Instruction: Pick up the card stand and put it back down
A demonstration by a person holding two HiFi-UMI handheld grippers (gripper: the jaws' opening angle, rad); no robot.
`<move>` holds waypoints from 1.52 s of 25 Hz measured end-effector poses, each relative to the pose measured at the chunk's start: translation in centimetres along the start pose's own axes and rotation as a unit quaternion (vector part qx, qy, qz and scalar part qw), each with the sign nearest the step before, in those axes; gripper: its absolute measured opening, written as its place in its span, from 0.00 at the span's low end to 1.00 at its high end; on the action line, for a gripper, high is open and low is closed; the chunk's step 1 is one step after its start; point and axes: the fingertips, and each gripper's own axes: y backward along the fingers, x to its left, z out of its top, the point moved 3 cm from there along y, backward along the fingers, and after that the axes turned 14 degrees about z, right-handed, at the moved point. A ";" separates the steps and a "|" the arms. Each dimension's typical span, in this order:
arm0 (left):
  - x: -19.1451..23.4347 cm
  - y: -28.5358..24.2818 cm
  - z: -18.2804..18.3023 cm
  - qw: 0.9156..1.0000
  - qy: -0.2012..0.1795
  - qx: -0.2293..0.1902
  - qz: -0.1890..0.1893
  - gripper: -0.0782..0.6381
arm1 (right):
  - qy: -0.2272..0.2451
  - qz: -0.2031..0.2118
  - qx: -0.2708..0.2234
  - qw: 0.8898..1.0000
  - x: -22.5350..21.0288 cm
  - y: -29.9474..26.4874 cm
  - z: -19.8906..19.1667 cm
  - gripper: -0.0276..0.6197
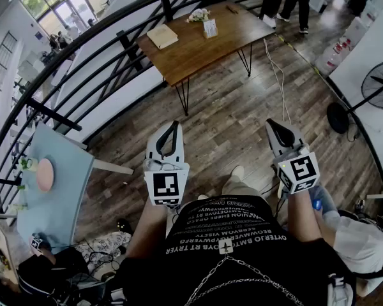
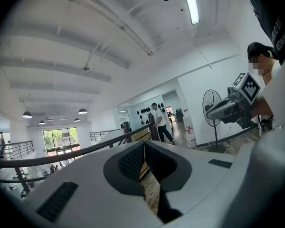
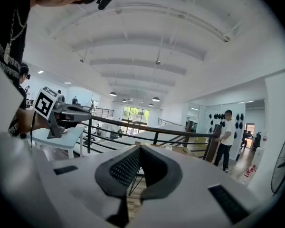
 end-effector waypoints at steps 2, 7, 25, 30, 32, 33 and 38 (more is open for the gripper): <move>-0.2 -0.4 -0.4 1.000 -0.002 0.002 -0.002 0.15 | -0.005 -0.005 0.003 1.000 -0.6 0.0 -0.2 0.06; 0.0 -0.9 -1.6 1.000 0.009 0.017 -0.003 0.15 | -0.014 0.002 0.007 1.000 -0.6 -0.7 -0.7 0.06; 0.4 -2.1 -3.5 1.000 0.019 0.013 0.010 0.15 | -0.031 0.000 0.027 0.999 -1.1 -0.9 -1.9 0.07; -0.3 -4.8 -4.8 0.999 0.012 0.049 0.005 0.15 | -0.050 0.001 0.035 0.998 -3.4 -2.1 -3.5 0.07; -0.7 -6.6 -5.0 0.998 0.012 0.060 0.005 0.15 | -0.051 0.006 0.038 0.998 -5.1 -3.3 -3.8 0.07; -1.0 -7.5 -5.0 0.998 0.010 0.063 0.003 0.15 | -0.052 0.009 0.041 0.998 -6.0 -3.9 -3.9 0.07; -2.6 -12.0 -4.4 0.997 0.009 0.070 -0.009 0.15 | -0.070 0.026 0.039 0.996 -10.2 -7.2 -5.2 0.07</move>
